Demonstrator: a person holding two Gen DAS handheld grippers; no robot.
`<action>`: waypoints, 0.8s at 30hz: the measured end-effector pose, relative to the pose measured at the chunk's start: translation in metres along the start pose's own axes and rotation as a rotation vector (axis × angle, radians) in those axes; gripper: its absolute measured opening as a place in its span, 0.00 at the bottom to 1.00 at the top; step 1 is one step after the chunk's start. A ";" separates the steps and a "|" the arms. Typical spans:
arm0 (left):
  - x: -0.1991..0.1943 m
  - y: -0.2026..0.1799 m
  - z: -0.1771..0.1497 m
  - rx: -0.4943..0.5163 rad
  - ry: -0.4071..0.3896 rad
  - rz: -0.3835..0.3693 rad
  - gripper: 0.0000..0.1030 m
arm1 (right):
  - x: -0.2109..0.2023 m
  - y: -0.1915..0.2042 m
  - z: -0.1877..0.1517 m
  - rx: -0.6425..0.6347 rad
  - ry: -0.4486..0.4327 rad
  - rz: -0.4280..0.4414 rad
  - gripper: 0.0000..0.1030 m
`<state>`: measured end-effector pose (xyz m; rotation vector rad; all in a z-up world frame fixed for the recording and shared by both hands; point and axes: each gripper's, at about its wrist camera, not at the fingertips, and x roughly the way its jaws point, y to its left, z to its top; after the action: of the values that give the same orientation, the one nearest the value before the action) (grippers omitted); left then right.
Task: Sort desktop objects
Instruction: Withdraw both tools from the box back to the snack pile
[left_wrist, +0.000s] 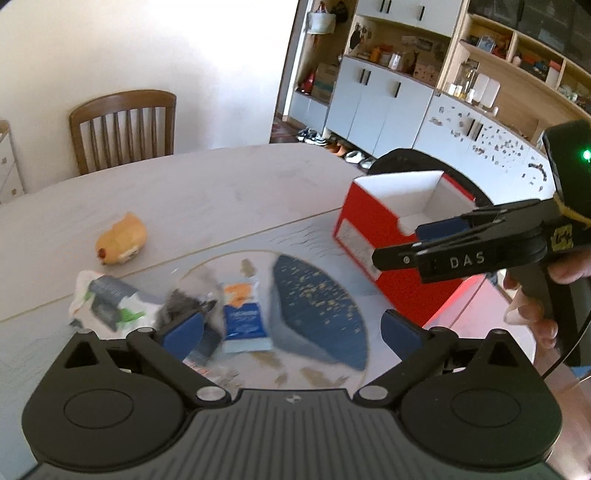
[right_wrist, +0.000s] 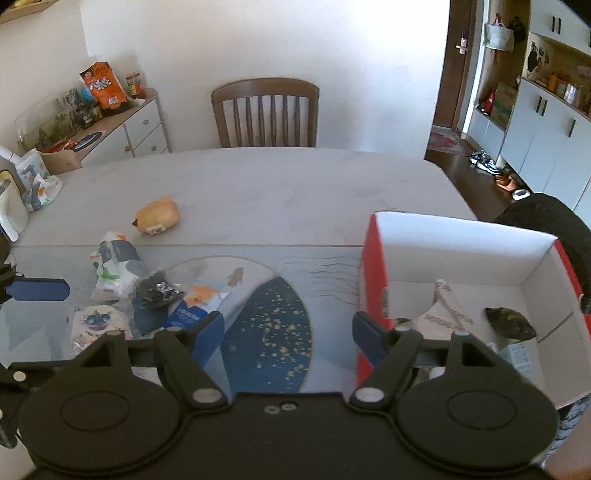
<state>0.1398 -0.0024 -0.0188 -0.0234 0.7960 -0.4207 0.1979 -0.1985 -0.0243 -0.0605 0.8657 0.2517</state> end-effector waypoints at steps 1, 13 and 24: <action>0.000 0.004 -0.003 0.003 0.006 0.007 1.00 | 0.003 0.004 0.000 -0.002 0.002 0.001 0.74; 0.005 0.049 -0.022 -0.023 0.039 0.051 1.00 | 0.039 0.045 0.000 -0.016 0.037 0.030 0.74; 0.024 0.077 -0.038 0.014 0.079 0.051 1.00 | 0.086 0.077 0.002 -0.082 0.120 0.039 0.74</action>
<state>0.1560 0.0642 -0.0760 0.0268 0.8691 -0.3803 0.2340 -0.1073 -0.0846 -0.1363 0.9766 0.3231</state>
